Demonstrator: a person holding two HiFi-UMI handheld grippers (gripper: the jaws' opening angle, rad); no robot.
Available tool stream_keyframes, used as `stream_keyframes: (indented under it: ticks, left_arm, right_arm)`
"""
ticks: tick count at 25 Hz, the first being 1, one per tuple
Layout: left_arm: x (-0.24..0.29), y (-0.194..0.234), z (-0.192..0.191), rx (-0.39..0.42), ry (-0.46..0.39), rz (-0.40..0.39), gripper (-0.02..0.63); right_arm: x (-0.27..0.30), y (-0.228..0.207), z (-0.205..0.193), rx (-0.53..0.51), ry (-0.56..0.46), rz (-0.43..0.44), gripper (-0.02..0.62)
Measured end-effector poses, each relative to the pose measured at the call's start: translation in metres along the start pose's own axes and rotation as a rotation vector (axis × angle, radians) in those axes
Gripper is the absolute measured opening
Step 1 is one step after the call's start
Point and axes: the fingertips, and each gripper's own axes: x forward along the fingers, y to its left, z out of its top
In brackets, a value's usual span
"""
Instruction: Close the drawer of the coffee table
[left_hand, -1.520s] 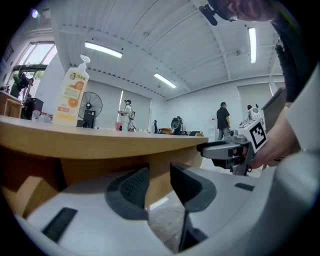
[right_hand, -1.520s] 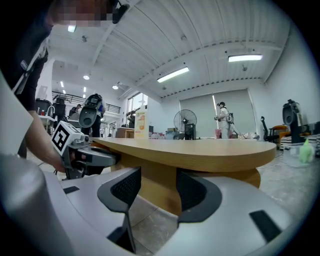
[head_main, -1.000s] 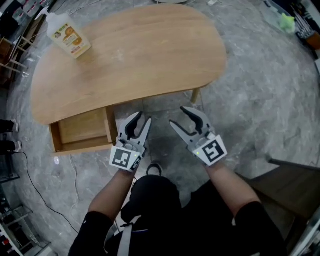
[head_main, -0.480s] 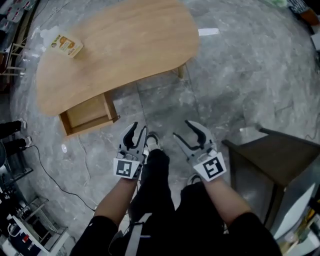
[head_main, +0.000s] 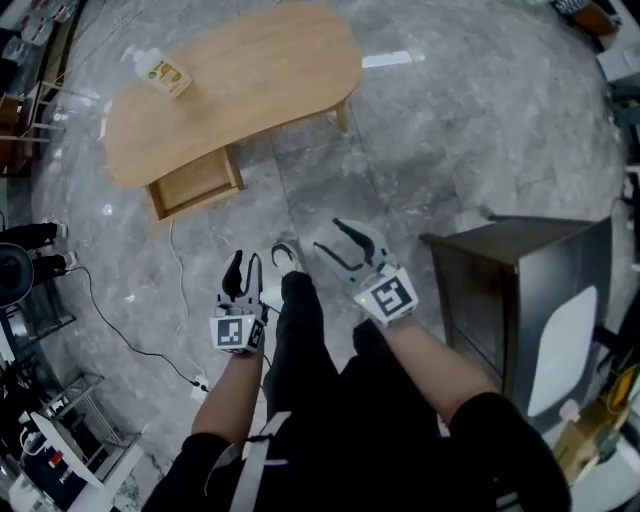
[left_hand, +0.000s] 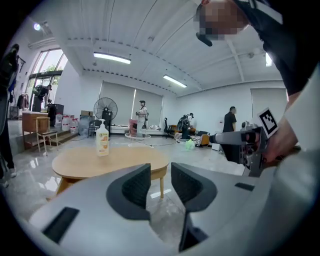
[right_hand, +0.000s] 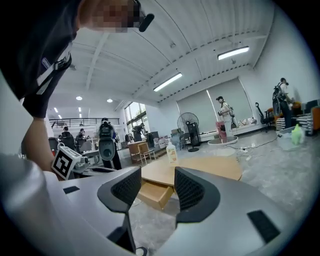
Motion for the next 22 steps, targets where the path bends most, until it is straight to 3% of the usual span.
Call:
stream_keyframes:
  ticks: [4, 7, 16, 22]
  left_arm:
    - [-0.043, 0.033, -0.012, 0.044, 0.052, -0.023, 0.123]
    - [-0.058, 0.085, -0.036, 0.051, 0.077, -0.027, 0.123]
    - [-0.083, 0.222, -0.076, 0.02, 0.106, -0.083, 0.123]
    - [-0.094, 0.255, -0.093, 0.022, 0.127, -0.057, 0.123]
  right_arm:
    - [0.012, 0.039, 0.012, -0.004, -0.015, 0.002, 0.195]
    - [0.052, 0.064, 0.013, 0.013, -0.041, -0.013, 0.195]
    - [0.181, 0.125, -0.04, 0.135, -0.009, -0.091, 0.195]
    - [0.214, 0.157, -0.05, 0.115, 0.021, -0.03, 0.195]
